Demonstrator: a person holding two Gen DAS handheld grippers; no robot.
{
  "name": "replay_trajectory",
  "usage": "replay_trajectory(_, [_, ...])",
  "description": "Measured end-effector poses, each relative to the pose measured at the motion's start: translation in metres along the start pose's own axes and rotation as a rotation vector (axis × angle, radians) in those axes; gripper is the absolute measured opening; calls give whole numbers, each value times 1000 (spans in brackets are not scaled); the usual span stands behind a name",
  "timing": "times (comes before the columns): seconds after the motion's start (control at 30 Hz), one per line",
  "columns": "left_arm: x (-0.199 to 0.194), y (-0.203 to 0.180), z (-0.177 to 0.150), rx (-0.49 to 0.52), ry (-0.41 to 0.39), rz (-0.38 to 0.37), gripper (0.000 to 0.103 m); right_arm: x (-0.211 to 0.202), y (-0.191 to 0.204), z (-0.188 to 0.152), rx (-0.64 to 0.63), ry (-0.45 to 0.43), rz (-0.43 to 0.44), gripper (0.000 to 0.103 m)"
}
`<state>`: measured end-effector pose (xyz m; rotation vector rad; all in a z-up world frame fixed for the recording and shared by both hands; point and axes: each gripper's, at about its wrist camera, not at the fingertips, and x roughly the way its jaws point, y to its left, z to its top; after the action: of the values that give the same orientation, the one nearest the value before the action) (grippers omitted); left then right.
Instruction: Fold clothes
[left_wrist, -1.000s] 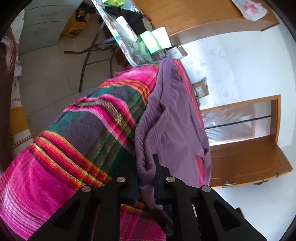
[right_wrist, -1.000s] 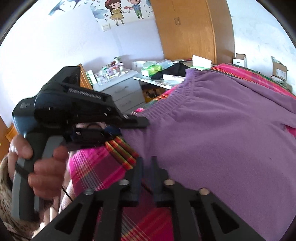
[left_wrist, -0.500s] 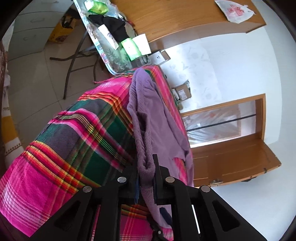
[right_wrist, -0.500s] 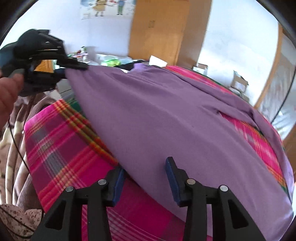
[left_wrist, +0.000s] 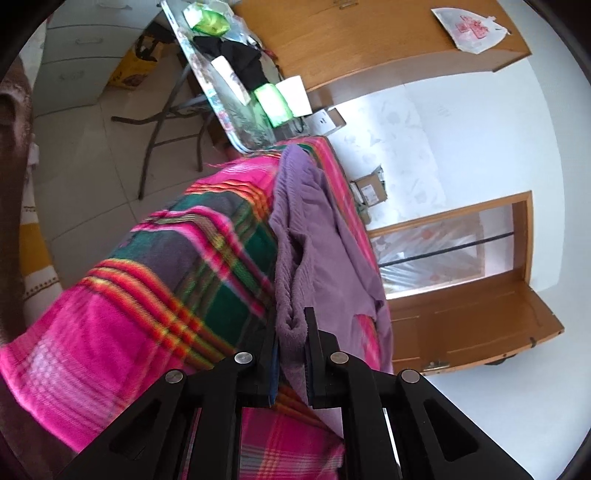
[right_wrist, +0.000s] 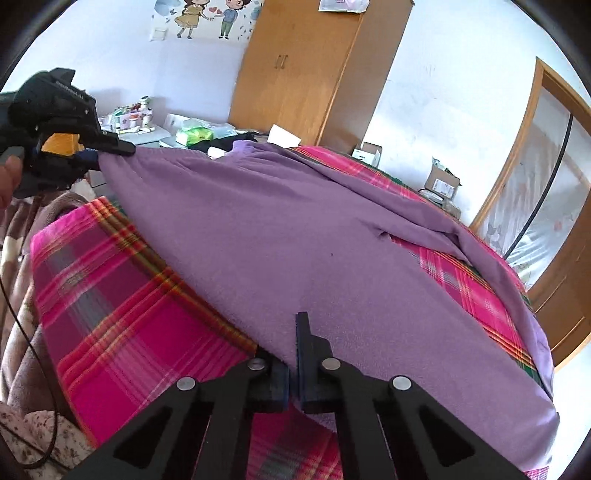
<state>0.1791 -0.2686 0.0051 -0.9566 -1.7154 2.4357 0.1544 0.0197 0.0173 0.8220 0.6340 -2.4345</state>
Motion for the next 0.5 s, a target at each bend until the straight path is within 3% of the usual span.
replay_trajectory(0.23, [-18,24,-5,-11,-45,62,11,-2,3,-2,-14,11,18,3])
replay_trajectory(0.27, [-23,27,-5,-14,-63,73,3,-2,4,-4,-16,19,20,3])
replay_trajectory(0.3, [-26,30,-5,-11,-70,79,1,-1,6,-6,-19,26,21,3])
replay_trajectory(0.5, [-26,28,-6,32,-67,97,4,4,10,-13,-37,56,21,3])
